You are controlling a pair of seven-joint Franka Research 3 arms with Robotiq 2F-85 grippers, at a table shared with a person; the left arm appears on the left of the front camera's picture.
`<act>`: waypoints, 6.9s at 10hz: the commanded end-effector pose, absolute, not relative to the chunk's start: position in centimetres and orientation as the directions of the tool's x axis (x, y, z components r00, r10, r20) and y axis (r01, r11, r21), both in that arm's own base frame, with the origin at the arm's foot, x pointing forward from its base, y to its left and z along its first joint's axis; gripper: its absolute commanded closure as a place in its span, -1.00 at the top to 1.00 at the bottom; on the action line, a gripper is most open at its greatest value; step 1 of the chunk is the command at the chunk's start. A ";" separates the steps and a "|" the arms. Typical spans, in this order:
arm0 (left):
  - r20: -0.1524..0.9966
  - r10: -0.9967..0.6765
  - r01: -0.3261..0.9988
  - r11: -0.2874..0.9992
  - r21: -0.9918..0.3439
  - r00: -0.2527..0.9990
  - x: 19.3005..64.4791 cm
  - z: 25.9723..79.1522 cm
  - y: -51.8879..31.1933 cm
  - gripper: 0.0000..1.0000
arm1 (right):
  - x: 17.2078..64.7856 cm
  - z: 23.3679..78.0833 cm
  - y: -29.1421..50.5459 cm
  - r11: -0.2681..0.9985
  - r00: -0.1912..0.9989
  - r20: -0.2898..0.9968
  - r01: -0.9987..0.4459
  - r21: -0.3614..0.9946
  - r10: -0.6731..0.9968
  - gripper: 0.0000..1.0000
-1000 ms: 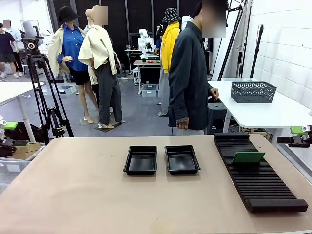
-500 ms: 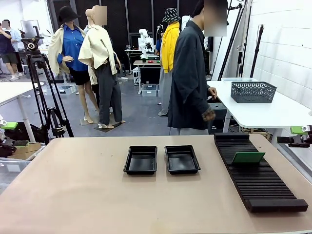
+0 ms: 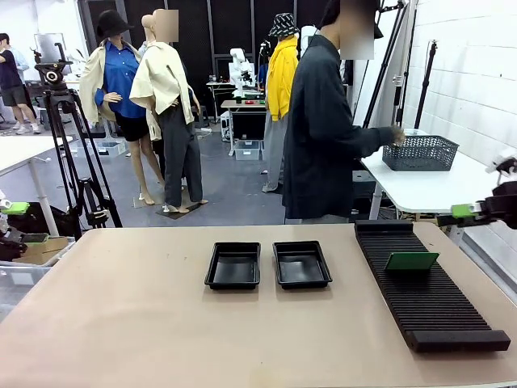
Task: Inspect and transfer BCBs to ESD trays.
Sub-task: Pick up the Blank PCB from the PCB Rack and place it in the left ESD tray.
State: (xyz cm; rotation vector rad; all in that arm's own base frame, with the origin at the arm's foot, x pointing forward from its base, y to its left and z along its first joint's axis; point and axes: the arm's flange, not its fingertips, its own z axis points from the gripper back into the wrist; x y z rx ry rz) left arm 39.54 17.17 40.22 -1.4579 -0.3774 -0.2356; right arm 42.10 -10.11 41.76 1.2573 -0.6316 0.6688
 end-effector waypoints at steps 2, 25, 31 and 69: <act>0.389 0.073 0.380 0.113 -0.918 0.918 39.4 40.2 17.3 1.00 | 45.2 41.6 -7.5 0.206 0.498 0.774 -0.867 0.454 0.391 1.00; 0.389 0.073 0.380 0.113 -0.918 0.918 39.4 40.2 17.3 1.00 | 54.6 37.0 0.3 -0.021 -0.034 0.122 -0.994 -0.105 0.992 1.00; 0.389 0.073 0.380 0.113 -0.918 0.918 39.4 40.2 17.3 1.00 | 55.1 36.7 0.7 -0.002 -0.013 0.104 -0.994 -0.108 0.994 0.43; 0.389 0.073 0.380 0.113 -0.918 0.918 39.4 40.2 17.3 1.00 | 44.7 50.2 9.2 0.564 0.534 0.181 -0.794 -0.229 0.826 -1.00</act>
